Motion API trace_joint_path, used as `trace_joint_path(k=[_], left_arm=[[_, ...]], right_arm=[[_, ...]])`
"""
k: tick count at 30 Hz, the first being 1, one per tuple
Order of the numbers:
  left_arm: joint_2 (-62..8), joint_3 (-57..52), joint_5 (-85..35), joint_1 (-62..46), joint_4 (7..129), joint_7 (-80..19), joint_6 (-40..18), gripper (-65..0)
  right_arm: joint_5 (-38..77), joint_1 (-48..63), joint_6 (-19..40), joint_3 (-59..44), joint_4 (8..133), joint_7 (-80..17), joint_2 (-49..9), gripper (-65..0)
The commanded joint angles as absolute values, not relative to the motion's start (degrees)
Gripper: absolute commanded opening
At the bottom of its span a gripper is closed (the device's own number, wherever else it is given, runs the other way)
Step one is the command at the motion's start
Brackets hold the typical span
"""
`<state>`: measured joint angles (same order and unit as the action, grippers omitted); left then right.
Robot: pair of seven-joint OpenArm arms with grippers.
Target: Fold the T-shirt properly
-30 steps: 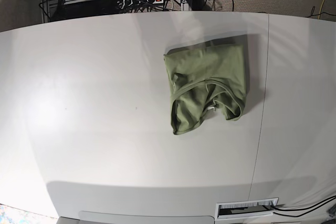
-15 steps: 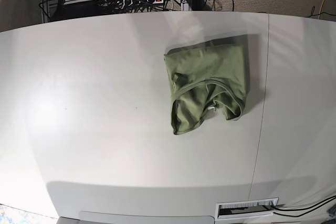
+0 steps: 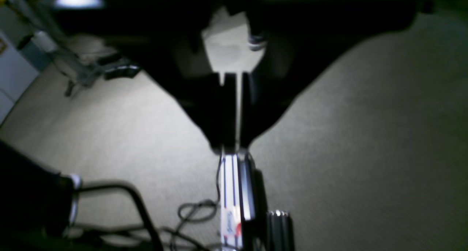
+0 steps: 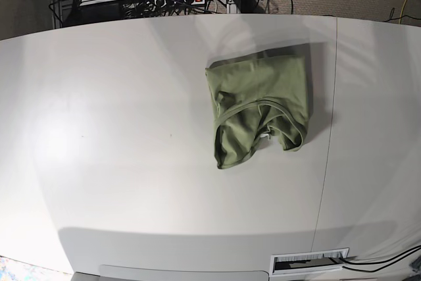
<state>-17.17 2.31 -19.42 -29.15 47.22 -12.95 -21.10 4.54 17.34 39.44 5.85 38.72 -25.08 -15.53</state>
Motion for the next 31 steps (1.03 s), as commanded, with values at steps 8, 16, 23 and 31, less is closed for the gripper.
trace_joint_path(k=[8, 16, 23, 31], left_arm=[[-13.3, 4.43, -19.46, -27.05, 40.36, -9.28, -18.79, -64.0], [-6.17, 4.43, -15.11, -26.65, 37.34, -5.5, -13.61, -64.1], [-2.66, 4.32, -12.6, -26.68, 37.34, -6.5, -11.53, -64.0], [-2.37, 4.34, -12.62, -26.68, 37.34, -8.91, -11.55, -64.0]], right_arm=[[2.94, 12.1, 19.79, 6.44, 26.85, -17.34, -11.03, -65.0], [3.05, 12.01, 10.55, 6.44, 24.25, -14.79, -7.11, -65.0], [9.8, 11.22, 3.22, 12.78, 24.27, -15.94, -7.29, -65.0], [14.41, 11.25, 3.16, 20.75, 24.27, -14.68, -7.29, -65.0]])
